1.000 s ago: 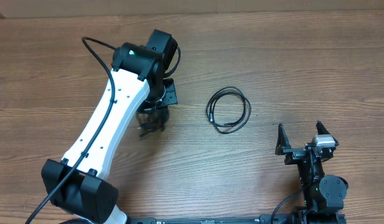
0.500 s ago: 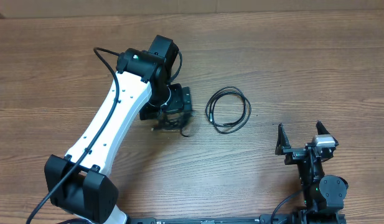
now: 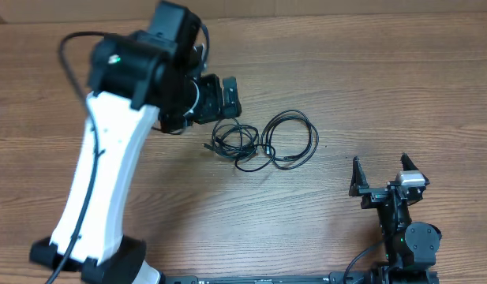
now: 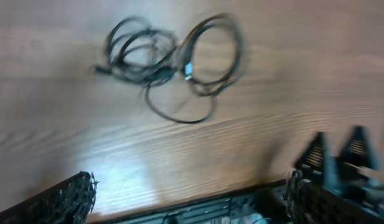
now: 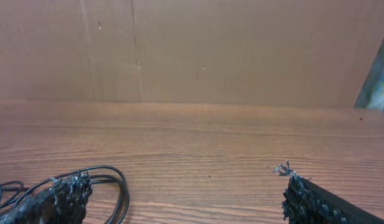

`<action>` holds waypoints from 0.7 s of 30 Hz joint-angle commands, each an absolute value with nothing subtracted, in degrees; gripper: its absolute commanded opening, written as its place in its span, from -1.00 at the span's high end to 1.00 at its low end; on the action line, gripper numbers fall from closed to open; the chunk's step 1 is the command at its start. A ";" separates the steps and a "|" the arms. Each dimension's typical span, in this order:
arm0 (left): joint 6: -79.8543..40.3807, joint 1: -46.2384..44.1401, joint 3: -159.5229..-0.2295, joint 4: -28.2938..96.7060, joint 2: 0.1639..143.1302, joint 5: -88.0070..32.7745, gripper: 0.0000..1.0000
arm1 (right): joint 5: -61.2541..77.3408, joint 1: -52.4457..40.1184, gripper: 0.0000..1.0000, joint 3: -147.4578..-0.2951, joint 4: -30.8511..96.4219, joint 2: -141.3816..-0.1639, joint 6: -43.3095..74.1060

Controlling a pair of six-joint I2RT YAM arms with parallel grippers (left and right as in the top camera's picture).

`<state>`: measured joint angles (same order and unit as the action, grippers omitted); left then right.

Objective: Untangle cables

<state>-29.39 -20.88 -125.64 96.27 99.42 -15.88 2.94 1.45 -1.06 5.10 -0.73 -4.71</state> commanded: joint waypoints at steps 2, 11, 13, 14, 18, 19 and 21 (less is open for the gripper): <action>-28.97 -22.44 -129.10 96.79 93.06 -17.45 -1.00 | 2.61 1.63 -1.00 -0.49 4.71 -0.16 -4.75; -29.08 -29.32 -129.10 96.79 86.43 -17.15 -0.99 | 2.61 1.63 -1.00 -0.49 4.71 -0.16 -4.75; -28.25 -31.09 -128.92 96.79 86.52 -16.93 -1.00 | 2.61 1.63 -1.00 -0.49 4.71 -0.16 -4.75; -28.32 -31.75 -128.60 96.79 86.63 -16.45 -1.00 | 2.61 1.63 -1.00 -0.49 4.71 -0.16 -4.75; -35.16 -33.78 -125.91 95.85 87.68 -16.58 -0.43 | 2.61 1.63 -1.00 -0.49 4.71 -0.16 -4.75; -37.45 -34.39 -125.01 94.91 88.03 -17.15 -0.40 | 2.61 1.63 -1.00 -0.49 4.71 -0.16 -4.75; -38.33 -36.40 -123.02 91.94 88.99 -19.18 -0.44 | 2.61 1.63 -1.00 -0.49 4.71 -0.16 -4.75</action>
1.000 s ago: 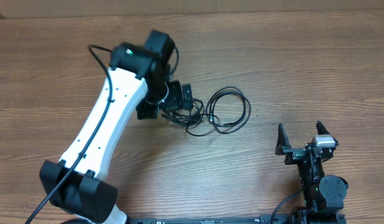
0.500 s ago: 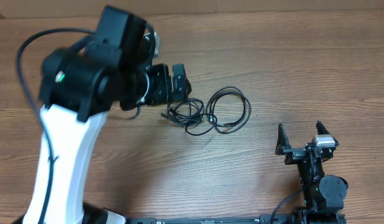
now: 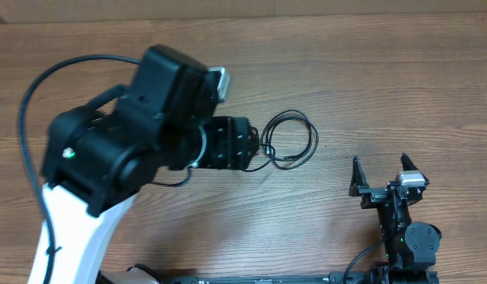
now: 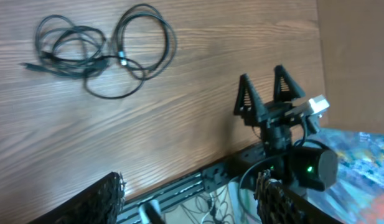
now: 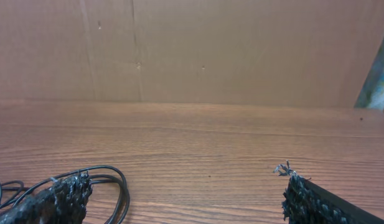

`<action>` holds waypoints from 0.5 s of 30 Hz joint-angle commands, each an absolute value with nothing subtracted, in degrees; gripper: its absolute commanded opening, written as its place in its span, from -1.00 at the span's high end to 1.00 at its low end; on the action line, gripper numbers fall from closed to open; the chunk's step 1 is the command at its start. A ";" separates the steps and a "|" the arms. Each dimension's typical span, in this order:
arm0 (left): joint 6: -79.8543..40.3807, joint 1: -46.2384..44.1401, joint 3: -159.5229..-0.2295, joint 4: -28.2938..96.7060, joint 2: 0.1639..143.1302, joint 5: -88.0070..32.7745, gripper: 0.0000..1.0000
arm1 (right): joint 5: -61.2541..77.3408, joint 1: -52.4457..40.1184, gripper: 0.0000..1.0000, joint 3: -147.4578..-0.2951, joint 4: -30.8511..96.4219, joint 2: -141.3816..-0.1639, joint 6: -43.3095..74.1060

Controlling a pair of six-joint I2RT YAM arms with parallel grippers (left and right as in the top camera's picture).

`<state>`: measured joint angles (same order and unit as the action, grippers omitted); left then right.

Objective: Untangle cables

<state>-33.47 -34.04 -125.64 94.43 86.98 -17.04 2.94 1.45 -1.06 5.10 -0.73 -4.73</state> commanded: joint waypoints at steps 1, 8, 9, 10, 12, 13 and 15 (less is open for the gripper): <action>-38.24 -37.85 -121.97 90.21 89.67 -19.73 -0.45 | 2.61 1.63 -1.00 -0.49 4.71 -0.16 -4.75; -41.08 -46.70 -119.35 85.23 97.58 -12.36 -0.53 | 2.61 1.63 -1.00 -0.49 4.71 -0.16 -4.75; -41.87 -47.16 -119.35 84.95 98.94 -11.38 -0.51 | 2.61 1.63 -1.00 -0.49 4.71 -0.16 -4.75; -42.37 -47.46 -119.35 84.40 100.53 -11.00 -0.51 | 2.61 1.63 -1.00 -0.49 4.71 -0.16 -4.75; -42.48 -47.79 -119.35 83.00 103.74 -11.94 -0.48 | 2.61 1.63 -1.00 -0.49 4.71 -0.16 -4.75; -42.48 -47.83 -119.35 82.32 105.25 -12.56 -0.46 | 2.61 1.63 -1.00 -0.49 4.71 -0.16 -4.75; -42.48 -47.83 -119.35 81.17 108.57 -13.41 -0.43 | 2.61 1.63 -1.00 -0.49 4.71 -0.16 -4.75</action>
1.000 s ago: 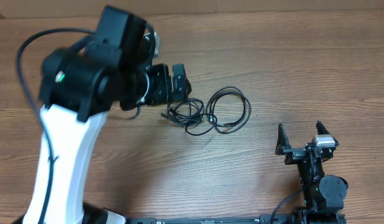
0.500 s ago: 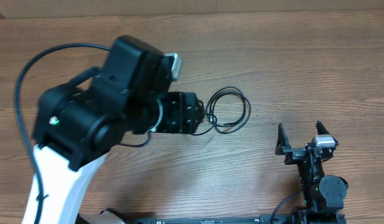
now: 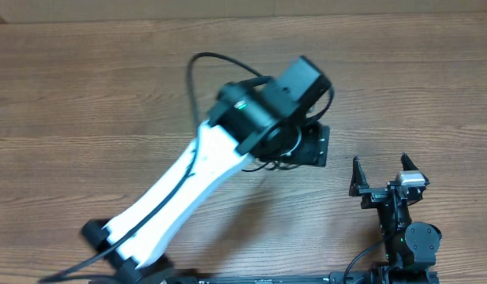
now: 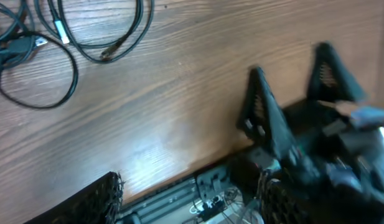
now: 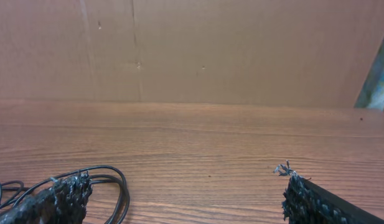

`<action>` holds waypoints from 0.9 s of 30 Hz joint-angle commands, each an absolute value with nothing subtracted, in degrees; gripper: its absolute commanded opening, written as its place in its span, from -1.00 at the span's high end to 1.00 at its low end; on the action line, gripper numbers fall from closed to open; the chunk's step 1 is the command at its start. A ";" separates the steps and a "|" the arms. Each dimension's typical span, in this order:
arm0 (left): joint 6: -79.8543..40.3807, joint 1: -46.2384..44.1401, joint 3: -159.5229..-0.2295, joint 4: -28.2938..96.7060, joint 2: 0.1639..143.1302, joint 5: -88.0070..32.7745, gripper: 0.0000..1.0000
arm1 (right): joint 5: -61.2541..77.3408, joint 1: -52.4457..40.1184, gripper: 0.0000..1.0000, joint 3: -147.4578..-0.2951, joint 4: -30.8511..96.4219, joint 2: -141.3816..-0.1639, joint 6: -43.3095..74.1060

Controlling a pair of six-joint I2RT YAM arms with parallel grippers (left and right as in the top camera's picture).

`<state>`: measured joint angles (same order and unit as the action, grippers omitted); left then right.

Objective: Untangle cables

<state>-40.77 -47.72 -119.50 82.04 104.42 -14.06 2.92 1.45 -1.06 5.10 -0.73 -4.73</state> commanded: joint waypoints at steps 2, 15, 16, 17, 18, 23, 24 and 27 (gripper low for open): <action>-42.54 -47.83 -119.35 80.36 111.87 -13.58 -0.43 | 2.61 1.63 -1.00 -0.49 4.71 -0.16 -4.75; -47.79 -47.09 -119.35 77.87 129.86 -8.91 -0.54 | 2.61 1.63 -1.00 -0.49 4.71 -0.16 -4.75; -47.79 -46.83 -119.35 77.38 130.72 -8.78 -0.57 | 2.61 1.63 -1.00 -0.49 4.71 -0.16 -4.75; -47.81 -46.44 -119.35 77.06 131.50 -8.80 -0.57 | 2.61 1.63 -1.00 -0.49 4.71 -0.16 -4.75; -47.81 -45.98 -119.35 77.08 132.07 -8.78 -0.58 | 2.61 1.63 -1.00 -0.49 4.71 -0.16 -4.75; -48.07 -42.78 -119.35 76.99 133.43 -6.81 -0.55 | 2.61 1.63 -1.00 -0.49 4.71 -0.16 -4.75; -48.07 -42.11 -119.35 76.73 133.47 -6.87 -0.55 | 2.61 1.63 -1.00 -0.49 4.71 -0.16 -4.75; -48.05 -40.47 -119.35 75.99 133.47 -7.09 -0.55 | 2.61 1.63 -1.00 -0.49 4.71 -0.16 -4.75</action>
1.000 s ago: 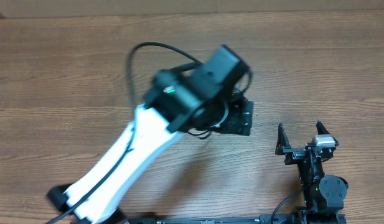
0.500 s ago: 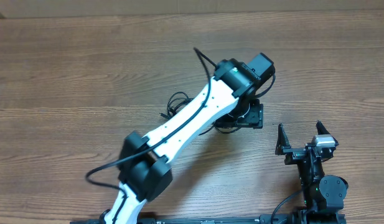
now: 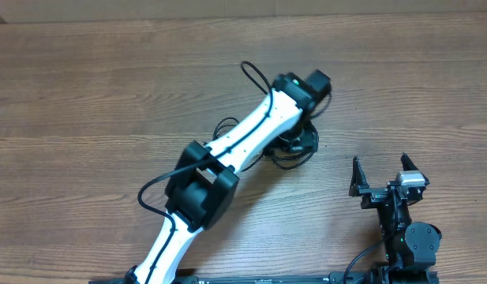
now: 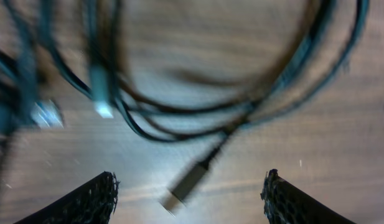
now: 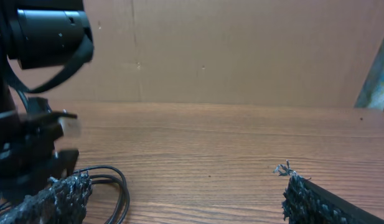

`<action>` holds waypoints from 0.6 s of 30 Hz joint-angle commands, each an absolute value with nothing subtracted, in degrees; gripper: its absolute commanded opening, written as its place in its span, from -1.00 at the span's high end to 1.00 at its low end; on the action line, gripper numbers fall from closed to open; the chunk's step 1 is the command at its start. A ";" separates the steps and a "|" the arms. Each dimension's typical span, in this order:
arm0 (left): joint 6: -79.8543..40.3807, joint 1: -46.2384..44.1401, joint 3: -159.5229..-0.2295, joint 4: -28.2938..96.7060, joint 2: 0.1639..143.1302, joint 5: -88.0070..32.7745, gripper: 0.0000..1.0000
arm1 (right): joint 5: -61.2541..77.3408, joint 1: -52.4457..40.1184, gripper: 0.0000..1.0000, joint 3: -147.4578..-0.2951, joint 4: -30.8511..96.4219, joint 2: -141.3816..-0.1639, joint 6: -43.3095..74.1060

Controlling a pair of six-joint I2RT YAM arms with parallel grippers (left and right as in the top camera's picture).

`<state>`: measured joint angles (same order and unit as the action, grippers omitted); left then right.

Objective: Untangle cables
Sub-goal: 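Lower and close the left gripper on the cable loop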

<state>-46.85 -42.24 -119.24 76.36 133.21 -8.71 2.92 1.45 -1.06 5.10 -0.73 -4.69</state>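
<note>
A tangle of thin black cables (image 3: 284, 165) lies mid-table, mostly covered by my left arm in the overhead view. My left gripper (image 3: 295, 143) hangs low over the tangle's right loop. Up close, blurred cable loops (image 4: 254, 93) fill the left wrist view. A dark plug end (image 4: 185, 185) lies on the wood between the left gripper's (image 4: 190, 179) open fingers, touching neither. My right gripper (image 3: 380, 162) rests open near the front right edge. Between the right gripper's (image 5: 187, 179) fingers there is only bare wood, with a cable loop (image 5: 120, 182) to its left.
The wooden table (image 3: 85, 95) stretches wide on the left and back. A brown cardboard wall (image 5: 229, 50) stands behind it. My left arm (image 3: 251, 138) reaches diagonally from the front left across the middle, and its wrist (image 5: 45, 37) shows in the right wrist view.
My left arm has stretched further out and its gripper has come down from well above the table to just over the right cable loop, still open. The right arm has not moved.
At first my left gripper was open at the left side of the tangle. Then it was high above, looking down on the cables and the right arm. It then stood right of the tangle, and now is low over the right loop. The cables lie unchanged.
</note>
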 commanded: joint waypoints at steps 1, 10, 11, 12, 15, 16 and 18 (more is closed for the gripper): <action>-48.03 -40.03 -119.35 75.75 133.47 -7.09 -0.56 | 2.61 1.63 -1.00 -0.49 4.71 -0.16 -4.75; -44.77 -40.71 -119.17 75.13 133.51 -10.39 -0.51 | 2.61 1.63 -1.00 -0.49 4.71 -0.16 -4.75; -44.77 -40.93 -119.17 75.46 133.51 -10.44 -0.51 | 2.61 1.63 -0.99 -0.49 4.71 -0.16 -4.75; -44.77 -41.19 -119.17 76.01 133.51 -10.68 -0.51 | 2.61 1.63 -0.99 -0.49 4.71 -0.16 -4.75; -43.99 -42.11 -119.07 76.66 133.51 -11.09 -0.51 | 2.61 1.63 -1.00 -0.49 4.71 -0.16 -4.75; -43.33 -42.46 -118.98 76.62 133.51 -10.70 -0.50 | 2.61 1.63 -1.00 -0.49 4.71 -0.16 -4.75; -43.22 -42.81 -118.96 76.60 133.51 -8.32 -0.51 | 2.61 1.63 -1.00 -0.49 4.71 -0.16 -4.75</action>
<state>-45.01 -42.19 -119.24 76.49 133.21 -10.00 2.94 1.48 -1.06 5.13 -0.73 -4.73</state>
